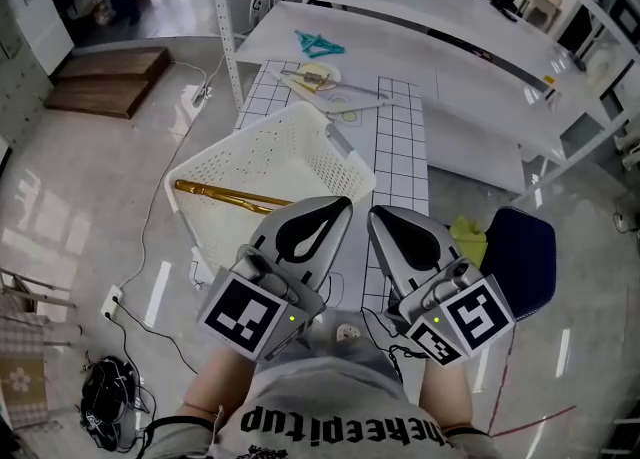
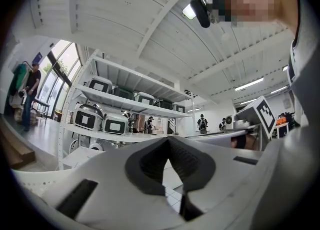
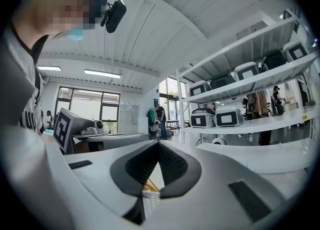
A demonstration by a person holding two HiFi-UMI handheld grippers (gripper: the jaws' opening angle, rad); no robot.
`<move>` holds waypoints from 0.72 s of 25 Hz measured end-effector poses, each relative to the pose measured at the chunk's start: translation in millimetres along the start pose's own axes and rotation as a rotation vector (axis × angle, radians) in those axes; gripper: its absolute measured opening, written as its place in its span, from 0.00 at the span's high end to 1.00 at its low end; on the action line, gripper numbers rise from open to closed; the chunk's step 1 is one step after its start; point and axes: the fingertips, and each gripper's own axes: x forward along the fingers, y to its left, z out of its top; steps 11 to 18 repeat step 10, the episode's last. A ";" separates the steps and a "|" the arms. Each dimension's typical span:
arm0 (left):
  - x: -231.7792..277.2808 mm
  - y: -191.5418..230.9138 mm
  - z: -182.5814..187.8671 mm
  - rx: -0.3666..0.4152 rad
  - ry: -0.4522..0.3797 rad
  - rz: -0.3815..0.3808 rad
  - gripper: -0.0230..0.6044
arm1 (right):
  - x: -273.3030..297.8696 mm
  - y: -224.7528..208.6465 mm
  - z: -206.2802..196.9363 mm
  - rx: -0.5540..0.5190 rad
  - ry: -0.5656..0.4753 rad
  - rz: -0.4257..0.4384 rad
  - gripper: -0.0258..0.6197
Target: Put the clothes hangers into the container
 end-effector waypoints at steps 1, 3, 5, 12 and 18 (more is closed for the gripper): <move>1.1 -0.7 -0.1 0.000 -0.001 0.000 0.93 | -0.8 -0.9 0.1 -0.003 0.000 -0.001 0.94; 3.3 -2.5 0.0 -0.002 -0.003 -0.001 0.93 | -2.7 -2.8 0.6 -0.006 0.000 -0.002 0.94; 5.5 -4.7 -0.1 -0.003 -0.004 -0.003 0.93 | -5.0 -4.8 1.3 -0.008 -0.001 -0.003 0.94; 10.6 -10.5 -0.3 -0.001 -0.008 -0.004 0.93 | -10.8 -9.9 2.9 -0.009 -0.003 -0.007 0.94; 10.6 -10.5 -0.3 -0.001 -0.008 -0.004 0.93 | -10.8 -9.9 2.9 -0.009 -0.003 -0.007 0.94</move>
